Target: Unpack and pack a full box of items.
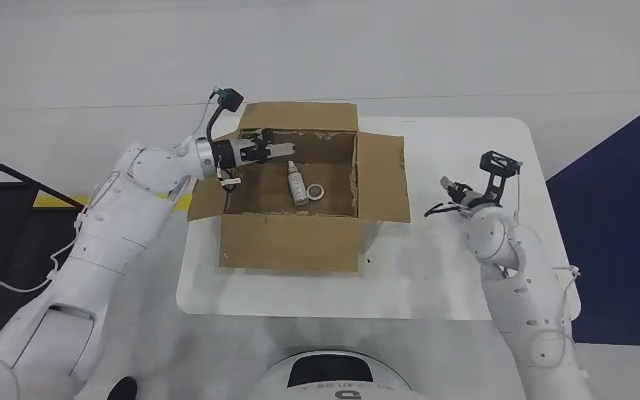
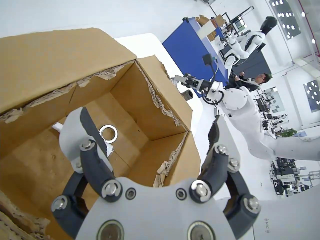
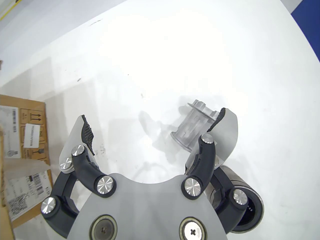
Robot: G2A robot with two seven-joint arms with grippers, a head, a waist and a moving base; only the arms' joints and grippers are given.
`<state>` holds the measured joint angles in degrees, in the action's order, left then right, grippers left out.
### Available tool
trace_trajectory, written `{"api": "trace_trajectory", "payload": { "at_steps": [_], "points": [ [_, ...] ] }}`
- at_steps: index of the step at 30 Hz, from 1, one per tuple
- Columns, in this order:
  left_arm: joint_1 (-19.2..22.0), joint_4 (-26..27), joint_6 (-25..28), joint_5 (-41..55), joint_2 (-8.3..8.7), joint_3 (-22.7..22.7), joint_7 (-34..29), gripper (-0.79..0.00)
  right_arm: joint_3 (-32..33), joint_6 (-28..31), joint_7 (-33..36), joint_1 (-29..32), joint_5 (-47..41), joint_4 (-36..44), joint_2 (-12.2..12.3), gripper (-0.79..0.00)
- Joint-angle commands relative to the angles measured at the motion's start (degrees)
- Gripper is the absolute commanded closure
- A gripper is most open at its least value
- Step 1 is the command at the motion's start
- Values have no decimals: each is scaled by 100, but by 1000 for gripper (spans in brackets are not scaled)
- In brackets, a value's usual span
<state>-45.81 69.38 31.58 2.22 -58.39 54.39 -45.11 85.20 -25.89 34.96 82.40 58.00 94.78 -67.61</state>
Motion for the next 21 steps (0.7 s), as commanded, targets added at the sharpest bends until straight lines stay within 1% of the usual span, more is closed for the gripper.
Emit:
{"api": "trace_trajectory", "payload": {
  "at_steps": [1, 4, 11, 16, 21],
  "points": [
    [0, 0, 0, 0, 0, 0, 0, -785, -23, -58, 11, -86, 27, -136, -11, -785],
    [0, 0, 0, 0, 0, 0, 0, -785, -52, -158, 16, -193, 143, -387, -22, -785],
    [0, 0, 0, 0, 0, 0, 0, -785, -71, -216, 67, -312, 56, -723, -56, -785],
    [0, 0, 0, 0, 0, 0, 0, -785, -230, -164, 126, -415, 58, -929, -91, -785],
    [0, 0, 0, 0, 0, 0, 0, -785, -489, -328, 169, -597, 359, -1165, -133, -785]
  ]
}}
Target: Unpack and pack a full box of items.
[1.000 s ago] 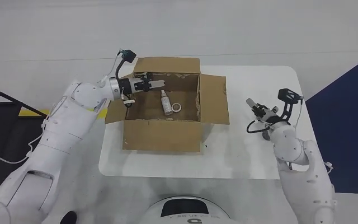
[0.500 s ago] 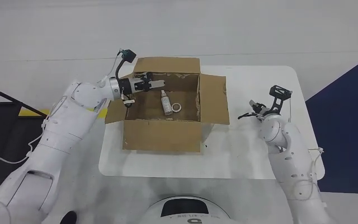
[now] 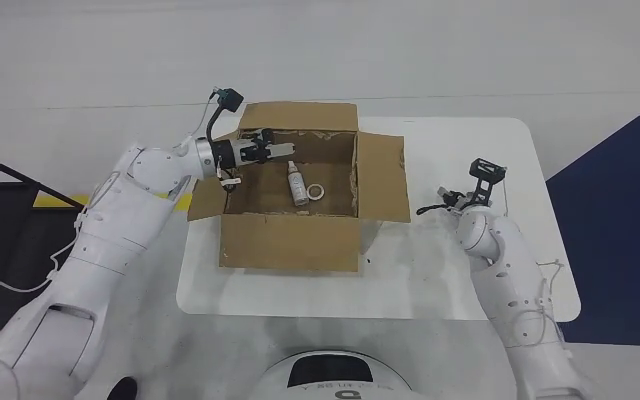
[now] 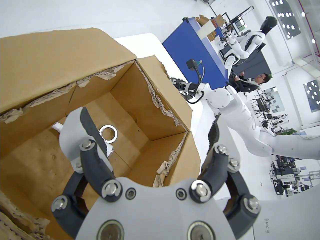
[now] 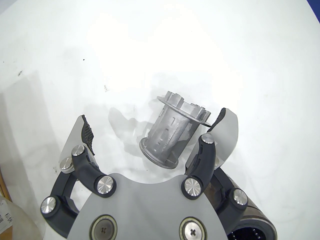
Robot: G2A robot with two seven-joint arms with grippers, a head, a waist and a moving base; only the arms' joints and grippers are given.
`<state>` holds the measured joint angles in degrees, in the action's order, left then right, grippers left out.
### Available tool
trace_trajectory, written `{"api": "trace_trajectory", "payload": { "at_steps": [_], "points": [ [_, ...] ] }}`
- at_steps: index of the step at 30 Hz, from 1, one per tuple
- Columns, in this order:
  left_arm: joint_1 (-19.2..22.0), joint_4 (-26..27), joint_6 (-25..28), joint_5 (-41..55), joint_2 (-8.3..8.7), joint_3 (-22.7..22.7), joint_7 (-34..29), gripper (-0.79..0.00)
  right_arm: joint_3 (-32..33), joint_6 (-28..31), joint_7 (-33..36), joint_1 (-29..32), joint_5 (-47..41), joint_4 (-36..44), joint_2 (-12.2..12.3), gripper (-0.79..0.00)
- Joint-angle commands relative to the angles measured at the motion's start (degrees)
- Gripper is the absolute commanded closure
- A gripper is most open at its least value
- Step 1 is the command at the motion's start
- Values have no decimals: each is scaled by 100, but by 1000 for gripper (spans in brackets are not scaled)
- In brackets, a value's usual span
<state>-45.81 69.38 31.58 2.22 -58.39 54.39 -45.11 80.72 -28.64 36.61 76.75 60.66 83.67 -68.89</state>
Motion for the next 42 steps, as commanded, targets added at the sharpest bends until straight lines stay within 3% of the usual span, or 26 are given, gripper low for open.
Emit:
{"api": "trace_trajectory", "payload": {
  "at_steps": [1, 4, 6, 7, 9, 11, 16, 24, 33, 38, 42],
  "points": [
    [0, 0, 0, 0, 0, 0, 0, -785, -93, -112, 23, -73, 188, -98, -12, -785],
    [0, 0, 0, 0, 0, 0, 0, -785, -164, -233, 77, -162, 302, -219, -33, -776],
    [0, 0, 0, 0, 0, 0, 0, -785, -188, -269, 95, -203, 329, -263, -46, -683],
    [0, 0, 0, 0, 0, 0, 0, -785, -192, -287, 94, -210, 344, -285, -51, -628],
    [0, 0, 0, 0, 0, 0, 0, -785, -197, -304, 89, -210, 368, -294, -59, -366],
    [0, 0, 0, 0, 0, 0, 0, -785, -195, -316, 90, -204, 386, -288, -67, -302],
    [0, 0, 0, 0, 0, 0, 0, -785, -202, -392, 134, -189, 513, -294, -81, 0],
    [0, 0, 0, 0, 0, 0, 0, -785, -100, -293, 94, -72, 332, 14, -110, 0],
    [0, 0, 0, 0, 0, 0, 0, -785, 729, 619, -1419, 1026, -866, 1620, -110, 0],
    [0, 0, 0, 0, 0, 0, 0, -785, 1149, 1688, -2203, 1715, -2001, 2446, -139, 0],
    [0, 0, 0, 0, 0, 0, 0, -785, 1295, 2781, -2314, 2132, -2639, 2844, -133, 0]
  ]
}}
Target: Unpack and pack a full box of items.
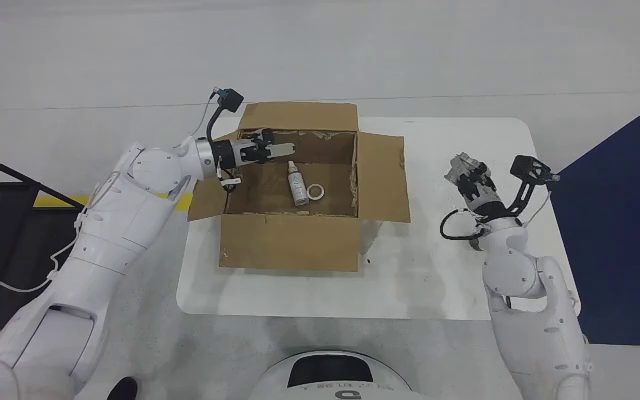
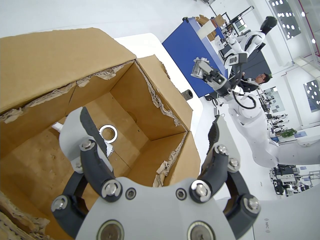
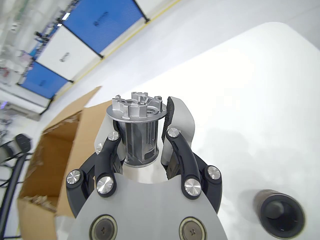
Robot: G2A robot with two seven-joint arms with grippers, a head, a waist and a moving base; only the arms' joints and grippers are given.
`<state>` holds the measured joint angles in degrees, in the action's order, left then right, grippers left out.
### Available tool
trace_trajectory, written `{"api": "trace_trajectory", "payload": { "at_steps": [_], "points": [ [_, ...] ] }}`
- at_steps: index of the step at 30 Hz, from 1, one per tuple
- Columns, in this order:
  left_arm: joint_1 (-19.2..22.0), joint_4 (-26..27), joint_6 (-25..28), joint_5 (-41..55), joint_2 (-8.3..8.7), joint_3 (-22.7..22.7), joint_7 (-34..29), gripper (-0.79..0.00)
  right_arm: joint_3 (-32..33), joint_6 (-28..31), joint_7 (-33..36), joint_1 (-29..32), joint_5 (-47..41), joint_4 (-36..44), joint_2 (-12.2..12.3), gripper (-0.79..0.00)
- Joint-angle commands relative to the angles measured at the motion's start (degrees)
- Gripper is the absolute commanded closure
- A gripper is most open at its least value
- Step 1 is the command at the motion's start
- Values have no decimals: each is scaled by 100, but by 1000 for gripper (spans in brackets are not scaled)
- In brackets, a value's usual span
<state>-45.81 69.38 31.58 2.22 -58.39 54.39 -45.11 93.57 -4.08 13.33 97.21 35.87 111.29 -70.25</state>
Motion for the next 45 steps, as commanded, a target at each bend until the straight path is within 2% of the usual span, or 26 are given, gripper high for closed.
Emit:
{"api": "trace_trajectory", "payload": {
  "at_steps": [1, 4, 13, 16, 17, 19, 22, 25, 29, 36, 40, 43, 45],
  "points": [
    [0, 0, 0, 0, 0, 0, 0, -785, 21, 599, 56, 156, -347, 124, 5, 0],
    [0, 0, 0, 0, 0, 0, 0, -785, 56, 1111, 276, 260, -606, 175, 23, 0],
    [0, 0, 0, 0, 0, 0, 0, -785, 56, 1111, 276, 260, -606, 175, 23, 0],
    [-59, -42, -462, -588, 15, 57, 440, -785, -103, 1631, 48, 262, -1011, 186, 0, 0],
    [-70, -68, -678, -850, 20, 88, 671, -785, -205, 1606, 115, 178, -860, 160, 1, 0],
    [-157, -80, -841, -861, 16, 133, 863, -785, -620, 1403, 461, -203, -510, 177, -8, 0],
    [-180, -196, -889, -883, 39, 246, 799, -785, -1440, 1325, 971, -1069, -236, -85, -58, 0],
    [-253, -189, -838, -910, 58, 329, 779, -785, -2279, 1060, 1531, -2039, 165, -686, -146, 0],
    [-318, -144, -773, -890, 70, 377, 792, -785, -3310, 545, 1854, -3056, 322, -1467, -348, 0],
    [-318, -144, -773, -890, 70, 377, 792, -785, -4547, -22, 2402, -4372, 481, -2990, -718, 0],
    [-318, -144, -773, -890, 70, 377, 792, -785, -5076, -606, 2673, -4926, 747, -3814, -945, 0],
    [-318, -144, -773, -890, 70, 377, 792, -785, -5367, -1061, 3075, -5247, 833, -4311, -1103, -215],
    [-318, -144, -773, -890, 70, 377, 792, -785, -5506, -1280, 3189, -5386, 918, -4505, -1189, -274]
  ]
}}
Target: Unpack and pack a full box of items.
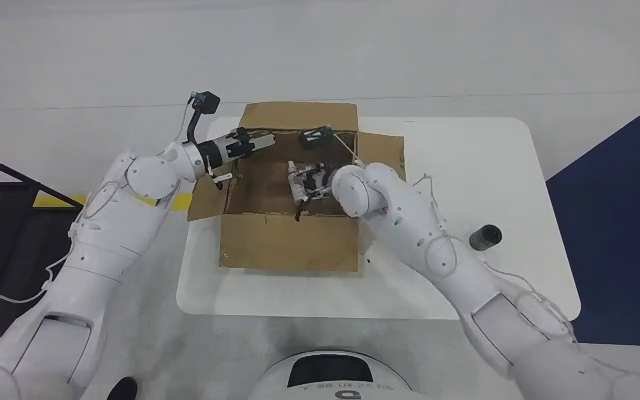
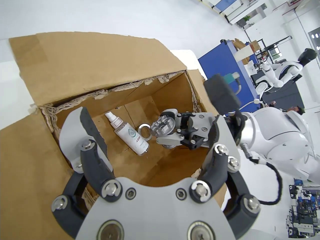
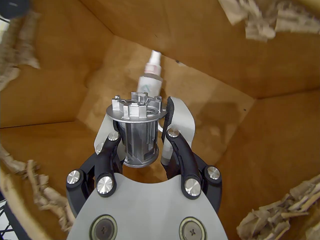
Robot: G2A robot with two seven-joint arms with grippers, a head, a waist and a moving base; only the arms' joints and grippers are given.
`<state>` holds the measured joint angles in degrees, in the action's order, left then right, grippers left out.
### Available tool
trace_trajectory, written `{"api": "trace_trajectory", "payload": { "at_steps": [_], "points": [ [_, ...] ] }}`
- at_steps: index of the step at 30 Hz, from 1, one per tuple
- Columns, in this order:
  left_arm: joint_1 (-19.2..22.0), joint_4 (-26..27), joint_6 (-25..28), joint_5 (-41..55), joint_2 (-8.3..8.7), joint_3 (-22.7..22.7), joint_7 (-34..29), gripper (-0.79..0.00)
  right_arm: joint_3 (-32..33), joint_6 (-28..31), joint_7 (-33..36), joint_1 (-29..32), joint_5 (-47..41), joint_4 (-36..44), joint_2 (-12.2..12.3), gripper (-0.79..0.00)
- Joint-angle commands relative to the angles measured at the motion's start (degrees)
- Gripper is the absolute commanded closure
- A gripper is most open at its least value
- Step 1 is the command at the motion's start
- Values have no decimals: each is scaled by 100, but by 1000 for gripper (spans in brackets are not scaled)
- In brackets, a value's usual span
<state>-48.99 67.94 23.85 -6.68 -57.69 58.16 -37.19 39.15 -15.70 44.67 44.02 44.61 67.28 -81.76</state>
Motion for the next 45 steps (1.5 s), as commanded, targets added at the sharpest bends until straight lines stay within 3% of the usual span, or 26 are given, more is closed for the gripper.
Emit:
{"api": "trace_trajectory", "payload": {
  "at_steps": [1, 7, 8, 9, 10, 11, 14, 18, 25, 29, 33, 45],
  "points": [
    [0, 0, 0, 0, 0, 0, 0, -785, -129, -194, 108, -119, 102, -179, -73, -305],
    [0, 0, 0, 0, 0, 0, 0, -785, -282, -565, 83, -237, 316, -326, -222, -388],
    [0, 0, 0, 0, 0, 0, 0, -785, -282, -624, 81, -241, 351, -327, -234, -431],
    [0, 0, 0, 0, 0, 0, 0, -785, -279, -680, 89, -242, 393, -323, -243, -539],
    [0, 0, 0, 0, 0, 0, 0, -785, -260, -709, 104, -237, 404, -310, -249, -720],
    [0, 0, 0, 0, 0, 0, 0, -785, -238, -715, 126, -228, 410, -293, -251, -785],
    [0, 0, 0, 0, 0, 0, 0, -785, -64, -711, 83, -163, 382, -86, -226, -782],
    [0, 0, 0, 0, 0, 0, 0, -785, 485, -497, -222, 250, 288, 942, -60, -767],
    [0, 0, 0, 0, 0, 0, 0, -785, 2210, 425, -418, 2096, 386, 3698, 474, -742],
    [0, 0, 0, 0, 0, 0, 0, -785, 3196, 974, -720, 3158, 172, 4713, 656, -754],
    [0, 0, 0, 0, 0, 0, 0, -785, 3873, 1190, -999, 3821, -119, 5058, 736, -785],
    [0, 0, 0, 0, 0, 0, 0, -785, 3925, 1181, -1111, 3881, -182, 5100, 735, -785]
  ]
}}
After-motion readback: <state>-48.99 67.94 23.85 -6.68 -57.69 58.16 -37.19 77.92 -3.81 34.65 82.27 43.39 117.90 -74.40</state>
